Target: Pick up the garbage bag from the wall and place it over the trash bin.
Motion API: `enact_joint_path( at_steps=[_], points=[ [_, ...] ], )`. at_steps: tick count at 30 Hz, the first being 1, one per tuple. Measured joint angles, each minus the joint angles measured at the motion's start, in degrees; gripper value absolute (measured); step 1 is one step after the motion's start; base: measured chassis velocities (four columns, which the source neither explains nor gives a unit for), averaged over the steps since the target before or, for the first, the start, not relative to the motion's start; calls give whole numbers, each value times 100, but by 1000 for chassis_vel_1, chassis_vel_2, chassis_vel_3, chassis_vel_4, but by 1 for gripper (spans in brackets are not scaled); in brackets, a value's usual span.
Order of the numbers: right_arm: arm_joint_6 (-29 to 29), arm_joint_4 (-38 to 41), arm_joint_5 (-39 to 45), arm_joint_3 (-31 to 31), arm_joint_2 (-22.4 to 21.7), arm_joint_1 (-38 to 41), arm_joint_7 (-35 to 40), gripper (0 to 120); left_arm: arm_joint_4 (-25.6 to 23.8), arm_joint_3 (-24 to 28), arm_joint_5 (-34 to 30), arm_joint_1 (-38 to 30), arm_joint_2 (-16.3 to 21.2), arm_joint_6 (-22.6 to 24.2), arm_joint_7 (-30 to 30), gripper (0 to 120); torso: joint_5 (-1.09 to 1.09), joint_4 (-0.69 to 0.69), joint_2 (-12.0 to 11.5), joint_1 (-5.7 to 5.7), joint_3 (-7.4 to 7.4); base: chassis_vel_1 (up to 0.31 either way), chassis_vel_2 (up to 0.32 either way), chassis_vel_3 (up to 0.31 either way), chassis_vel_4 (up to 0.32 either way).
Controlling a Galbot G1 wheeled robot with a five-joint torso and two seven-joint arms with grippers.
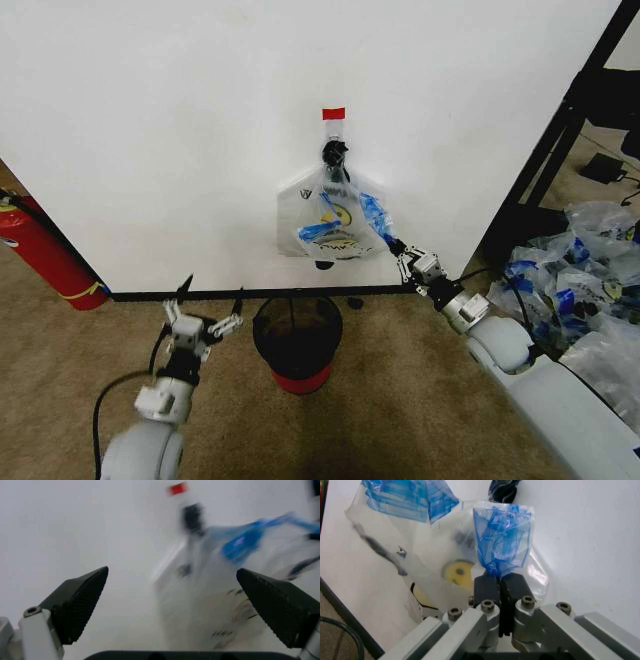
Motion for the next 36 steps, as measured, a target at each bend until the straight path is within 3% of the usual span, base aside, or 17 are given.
enact_joint_path(
  at_steps=[5,6,8,10,12,13,16,19,28,36],
  points=[
    [37,-18,40,-23,73,63,18,0,162,676,74,-845,948,144,346,100,-1,4,0,0,0,0,0,0,0],
    [37,-18,40,-23,73,63,18,0,162,676,74,-845,948,144,346,100,-1,4,0,0,0,0,0,0,0],
    [58,-17,50,-29,105,66,20,0,172,984,451,-1223,1217,572,-52,100,0,2,0,0,0,0,0,0,0],
    [93,-4,60,-30,132,53,21,0,83,1454,707,-1566,1481,1398,-738,100,0,3,0,1,0,0,0,0,0],
    [145,7,60,-31,164,26,21,0,-139,2020,567,-1908,1720,2395,-1417,100,0,3,0,0,0,0,0,0,0],
    [145,7,60,-31,164,26,21,0,-139,2020,567,-1908,1720,2395,-1417,100,0,3,0,0,0,0,0,0,0],
    [186,17,52,-31,200,-10,14,0,-375,2737,257,-2361,1940,3263,-1900,100,0,2,0,0,0,0,0,0,0],
    [209,20,44,-30,213,-35,-1,0,-481,3126,152,-2692,2050,3553,-1959,100,0,3,0,0,0,0,0,0,0],
    [248,20,-10,-27,306,-88,-46,0,-662,3527,-162,-3221,2127,3925,-2076,100,1,4,0,0,0,0,0,0,0],
    [333,32,-8,-24,329,-118,-94,0,-264,4023,-93,-3782,1920,4434,-2538,100,1,3,0,0,0,0,0,0,0]
  ],
)
